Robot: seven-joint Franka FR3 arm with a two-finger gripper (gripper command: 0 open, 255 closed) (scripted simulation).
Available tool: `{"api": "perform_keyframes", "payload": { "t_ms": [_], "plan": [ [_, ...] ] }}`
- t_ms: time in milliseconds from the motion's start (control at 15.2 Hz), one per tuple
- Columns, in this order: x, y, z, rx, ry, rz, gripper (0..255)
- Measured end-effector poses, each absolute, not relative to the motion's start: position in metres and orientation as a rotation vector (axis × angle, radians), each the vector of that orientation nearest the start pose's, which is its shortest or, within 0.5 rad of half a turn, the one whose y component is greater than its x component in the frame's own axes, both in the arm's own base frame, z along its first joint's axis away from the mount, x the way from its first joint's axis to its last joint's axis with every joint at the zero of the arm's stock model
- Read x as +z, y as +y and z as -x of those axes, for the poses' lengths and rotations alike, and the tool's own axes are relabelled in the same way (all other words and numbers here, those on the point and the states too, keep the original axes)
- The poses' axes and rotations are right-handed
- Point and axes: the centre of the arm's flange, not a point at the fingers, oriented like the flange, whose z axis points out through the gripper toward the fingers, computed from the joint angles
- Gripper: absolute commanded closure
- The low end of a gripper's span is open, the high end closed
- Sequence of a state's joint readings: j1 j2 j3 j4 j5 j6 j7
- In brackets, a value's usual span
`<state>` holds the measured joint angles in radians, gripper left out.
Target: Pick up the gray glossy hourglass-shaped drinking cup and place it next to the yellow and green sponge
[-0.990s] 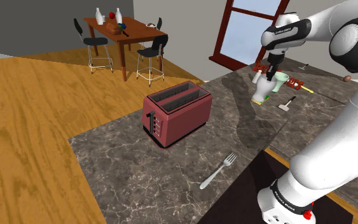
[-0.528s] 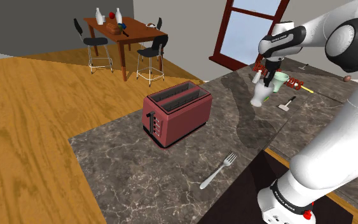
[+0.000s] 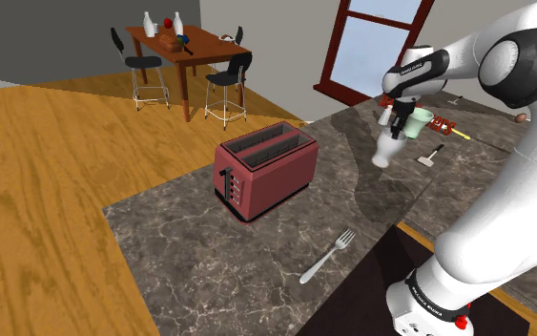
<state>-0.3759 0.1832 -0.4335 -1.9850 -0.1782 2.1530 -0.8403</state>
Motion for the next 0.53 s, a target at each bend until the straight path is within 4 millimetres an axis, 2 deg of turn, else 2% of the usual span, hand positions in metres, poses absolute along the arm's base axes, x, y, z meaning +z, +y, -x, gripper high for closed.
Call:
{"api": "perform_keyframes", "payload": {
  "t_ms": [330, 396, 528],
  "plan": [
    [0.3814, -0.4259, -0.4063, 0.274, -0.222, 3.275, 255],
    [0.3813, -0.4259, -0.4063, 0.274, -0.222, 3.275, 0],
    [0.3815, -0.4259, -0.4063, 0.273, -0.222, 3.275, 0]
  ]
}}
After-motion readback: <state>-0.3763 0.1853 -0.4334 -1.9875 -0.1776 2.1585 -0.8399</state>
